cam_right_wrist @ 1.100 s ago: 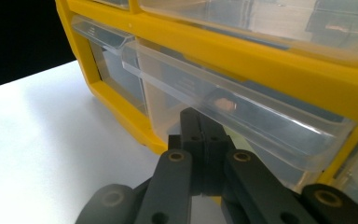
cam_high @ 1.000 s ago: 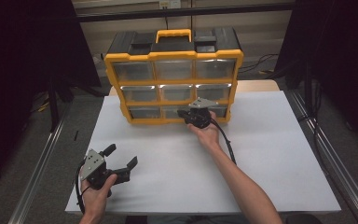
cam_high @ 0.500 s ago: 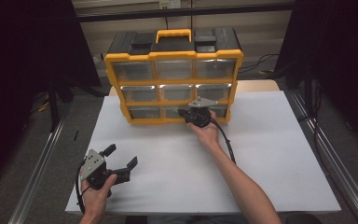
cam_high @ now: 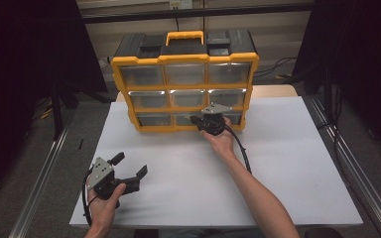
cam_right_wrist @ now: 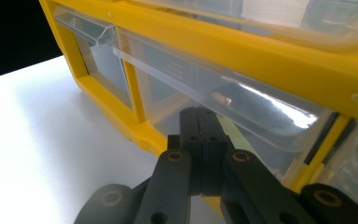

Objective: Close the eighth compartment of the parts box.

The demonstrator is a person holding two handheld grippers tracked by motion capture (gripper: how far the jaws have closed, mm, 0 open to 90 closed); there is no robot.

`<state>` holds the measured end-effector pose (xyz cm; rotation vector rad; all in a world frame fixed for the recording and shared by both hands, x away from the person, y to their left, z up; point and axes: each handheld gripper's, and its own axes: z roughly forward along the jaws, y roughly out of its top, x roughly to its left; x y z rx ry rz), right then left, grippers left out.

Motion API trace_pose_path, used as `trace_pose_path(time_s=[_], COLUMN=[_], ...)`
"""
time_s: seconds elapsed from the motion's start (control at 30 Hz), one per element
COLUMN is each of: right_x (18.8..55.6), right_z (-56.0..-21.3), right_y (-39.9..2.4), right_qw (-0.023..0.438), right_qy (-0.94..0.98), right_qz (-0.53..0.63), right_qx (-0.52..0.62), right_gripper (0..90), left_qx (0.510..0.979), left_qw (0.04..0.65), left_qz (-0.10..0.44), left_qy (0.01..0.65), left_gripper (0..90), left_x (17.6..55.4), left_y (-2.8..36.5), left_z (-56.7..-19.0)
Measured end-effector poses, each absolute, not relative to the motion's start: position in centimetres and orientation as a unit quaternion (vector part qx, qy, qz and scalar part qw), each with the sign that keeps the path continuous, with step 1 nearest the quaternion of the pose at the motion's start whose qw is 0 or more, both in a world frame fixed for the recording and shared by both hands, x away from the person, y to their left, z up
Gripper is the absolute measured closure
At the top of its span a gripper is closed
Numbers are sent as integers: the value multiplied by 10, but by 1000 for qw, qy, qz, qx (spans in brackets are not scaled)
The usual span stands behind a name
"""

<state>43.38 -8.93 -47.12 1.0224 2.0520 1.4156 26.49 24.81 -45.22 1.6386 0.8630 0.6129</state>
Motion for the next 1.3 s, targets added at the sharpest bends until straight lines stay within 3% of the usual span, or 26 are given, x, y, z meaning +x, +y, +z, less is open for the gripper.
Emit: trace_pose_path(time_s=[0.33,0.6,0.73,1.1,1.3], right_x=[427,419,413,397,391], right_z=[-473,-471,-468,-458,-453], right_y=[-90,-98,-100,-110,-112], right_qw=[209,197,182,177,170], right_qy=[750,749,750,732,729], right_qz=[509,512,518,528,533], right_qx=[367,371,369,394,395], right_gripper=[896,771,675,290,145], left_qx=[692,691,691,691,690], left_qw=[563,563,564,562,564], left_qz=[261,264,262,265,261], left_qy=[370,369,369,370,371], left_gripper=[53,52,53,52,52], left_x=[263,263,263,263,264], left_y=[251,251,250,251,250], left_z=[-453,-453,-453,-453,-453])
